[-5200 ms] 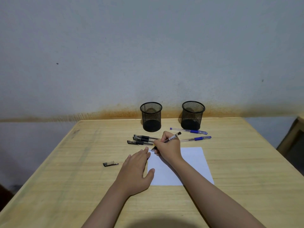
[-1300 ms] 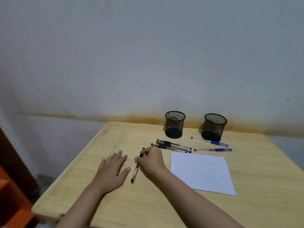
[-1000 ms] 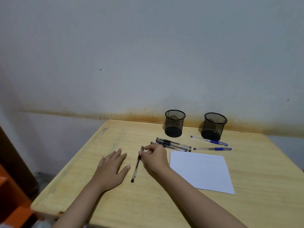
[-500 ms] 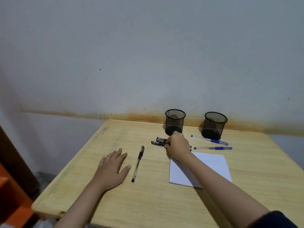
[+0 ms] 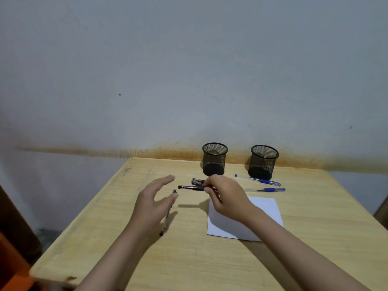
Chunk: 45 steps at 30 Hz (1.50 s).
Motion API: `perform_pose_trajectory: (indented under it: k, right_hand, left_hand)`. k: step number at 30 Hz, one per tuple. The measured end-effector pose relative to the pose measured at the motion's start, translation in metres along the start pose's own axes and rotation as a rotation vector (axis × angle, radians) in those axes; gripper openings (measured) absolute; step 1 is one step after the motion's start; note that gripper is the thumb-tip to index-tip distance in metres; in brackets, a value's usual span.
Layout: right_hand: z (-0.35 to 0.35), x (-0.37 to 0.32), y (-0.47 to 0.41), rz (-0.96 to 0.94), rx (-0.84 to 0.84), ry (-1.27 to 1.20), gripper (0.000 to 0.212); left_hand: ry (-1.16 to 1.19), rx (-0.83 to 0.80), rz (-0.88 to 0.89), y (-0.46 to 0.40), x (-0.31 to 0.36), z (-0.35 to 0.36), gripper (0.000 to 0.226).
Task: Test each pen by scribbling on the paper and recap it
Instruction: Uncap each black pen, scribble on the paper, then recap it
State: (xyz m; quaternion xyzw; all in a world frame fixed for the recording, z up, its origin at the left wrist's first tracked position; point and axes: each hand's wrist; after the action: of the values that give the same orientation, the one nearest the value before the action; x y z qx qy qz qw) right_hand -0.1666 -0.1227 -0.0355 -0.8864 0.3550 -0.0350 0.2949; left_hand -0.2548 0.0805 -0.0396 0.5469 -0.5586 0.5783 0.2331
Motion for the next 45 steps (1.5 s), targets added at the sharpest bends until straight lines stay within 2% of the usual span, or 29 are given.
perform_pose_trajectory:
  k: [3,5,7,10,12,14,15,17,19,22,27,32,36,38,39,41,43,45]
  right_hand:
    - [-0.013,-0.004,0.014,0.044,-0.049,-0.064,0.016]
    - [-0.024,-0.006,0.020,0.115,-0.117,-0.175,0.013]
    - [-0.038,-0.005,0.024,0.177,-0.209,-0.347,0.012]
    - [-0.062,0.002,0.027,0.251,-0.410,-0.776,0.019]
    - [-0.072,0.009,0.031,0.283,-0.471,-1.101,0.040]
    - [-0.070,0.010,0.034,0.308,-0.408,-1.345,0.055]
    - [-0.066,0.006,0.035,0.334,-0.339,-1.408,0.055]
    - [-0.052,-0.007,0.036,0.431,-0.163,-1.372,0.041]
    - [-0.035,-0.020,0.034,0.530,0.009,-1.222,0.020]
    - [-0.024,-0.031,0.032,0.572,0.167,-1.117,0.011]
    - [-0.024,-0.043,0.032,0.458,0.199,-0.997,0.014]
    - [-0.019,-0.053,0.035,0.443,0.236,-0.948,0.013]
    - [-0.015,-0.058,0.040,0.371,0.278,-0.771,0.014]
    - [-0.016,-0.061,0.041,0.362,0.295,-0.725,0.015]
    - [-0.021,-0.060,0.042,0.379,0.337,-0.737,0.016]
    - [-0.038,-0.049,0.045,0.423,0.502,-0.792,0.017]
    - [-0.057,-0.031,0.048,0.437,0.632,-0.792,0.018]
    - [-0.063,-0.023,0.050,0.455,0.606,-0.779,0.018]
  left_hand:
    - [-0.015,-0.109,0.147,-0.006,0.014,0.018,0.032]
    - [0.020,-0.131,0.123,-0.008,0.018,0.026,0.024]
    - [0.037,-0.143,0.091,-0.009,0.018,0.031,0.026]
    - [0.076,-0.136,0.049,-0.008,0.018,0.032,0.030]
    - [0.153,-0.111,-0.001,-0.007,0.019,0.032,0.030]
    - [0.213,-0.101,-0.018,-0.006,0.023,0.036,0.029]
    - [0.234,-0.104,-0.018,-0.005,0.025,0.039,0.028]
    - [0.262,-0.110,-0.017,-0.003,0.030,0.045,0.025]
    - [0.254,-0.127,-0.018,0.000,0.031,0.049,0.024]
    - [0.234,-0.152,-0.025,0.001,0.029,0.048,0.024]
    - [0.254,-0.162,-0.040,-0.002,0.023,0.031,0.034]
    - [0.270,-0.195,-0.052,-0.002,0.023,0.024,0.031]
    - [0.289,-0.256,-0.031,-0.002,0.025,0.021,0.018]
    - [0.271,-0.268,-0.042,-0.003,0.025,0.019,0.020]
    - [0.261,-0.242,-0.047,-0.005,0.022,0.013,0.024]
    - [0.237,-0.081,-0.071,-0.011,0.007,-0.012,0.030]
    - [0.202,0.072,-0.116,-0.014,-0.007,-0.039,0.020]
    - [0.145,0.122,-0.189,-0.011,-0.019,-0.046,0.014]
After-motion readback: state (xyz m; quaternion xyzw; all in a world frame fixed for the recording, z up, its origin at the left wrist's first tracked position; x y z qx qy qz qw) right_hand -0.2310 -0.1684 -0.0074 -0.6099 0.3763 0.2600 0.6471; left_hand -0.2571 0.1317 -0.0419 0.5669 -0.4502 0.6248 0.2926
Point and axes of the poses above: each hand's wrist, its own y-axis away from the middle knuckle, its own z-axis out of the palm, x = y × z, and after that the axes turned 10 degrees about y, right-handed
